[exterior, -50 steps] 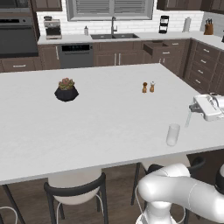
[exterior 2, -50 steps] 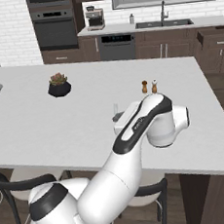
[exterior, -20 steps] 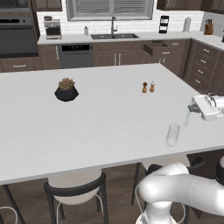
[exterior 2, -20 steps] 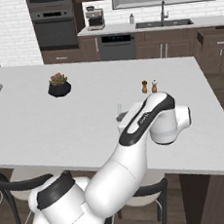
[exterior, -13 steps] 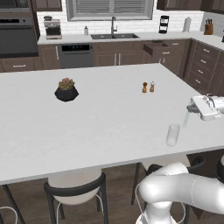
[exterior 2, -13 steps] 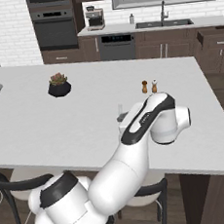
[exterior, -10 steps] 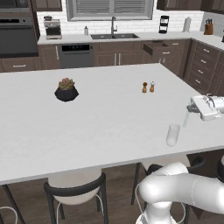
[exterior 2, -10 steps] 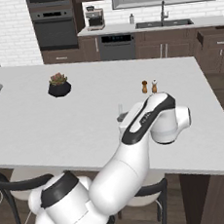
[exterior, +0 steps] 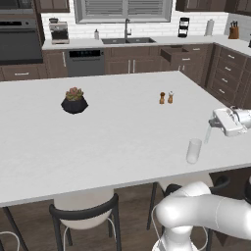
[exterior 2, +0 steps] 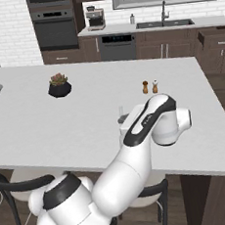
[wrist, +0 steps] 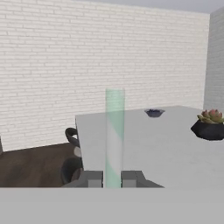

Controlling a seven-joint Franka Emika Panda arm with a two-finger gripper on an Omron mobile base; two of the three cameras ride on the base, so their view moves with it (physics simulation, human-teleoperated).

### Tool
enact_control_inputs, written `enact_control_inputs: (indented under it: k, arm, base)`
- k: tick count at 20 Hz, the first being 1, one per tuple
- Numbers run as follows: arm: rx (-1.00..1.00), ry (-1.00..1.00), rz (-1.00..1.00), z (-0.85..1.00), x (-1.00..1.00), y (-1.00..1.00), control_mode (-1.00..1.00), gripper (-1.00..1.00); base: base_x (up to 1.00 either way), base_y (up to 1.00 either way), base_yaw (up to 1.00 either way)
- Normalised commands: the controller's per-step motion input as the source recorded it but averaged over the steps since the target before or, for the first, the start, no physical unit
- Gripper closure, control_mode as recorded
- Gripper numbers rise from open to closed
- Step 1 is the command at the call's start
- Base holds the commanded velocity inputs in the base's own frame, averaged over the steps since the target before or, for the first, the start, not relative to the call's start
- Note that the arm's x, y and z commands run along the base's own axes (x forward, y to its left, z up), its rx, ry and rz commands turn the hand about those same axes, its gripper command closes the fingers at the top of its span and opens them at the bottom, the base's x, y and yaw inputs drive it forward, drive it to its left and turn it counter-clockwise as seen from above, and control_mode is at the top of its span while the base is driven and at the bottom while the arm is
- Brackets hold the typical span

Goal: Take a straw from the drawer in front and place it inside the glass cup on the dining counter.

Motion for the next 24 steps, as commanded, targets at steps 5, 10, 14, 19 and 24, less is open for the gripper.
enact_control_inputs:
  k: [5,10,14,19,24]
  arm:
    - [0.0,0.0,0.0,-0.04,0.06,0.0,-1.0,1.0]
    - [0.0,0.0,0.0,-0.03,0.03,0.0,-1.0,1.0]
    - [0.0,0.0,0.0,-0.11,0.0,0.0,-1.0,1.0]
    - [0.0,0.0,0.0,-0.11,0.1,0.0,-1.0,1.0]
    - [0.0,0.0,0.0,-0.01,0.08,0.0,-1.0,1.0]
  base:
    - [0.0,0.0,0.0]
    - [0.0,0.0,0.0]
    - [0.0,0.0,0.0]
    - [0.0,0.0,0.0]
    - [0.0,0.0,0.0]
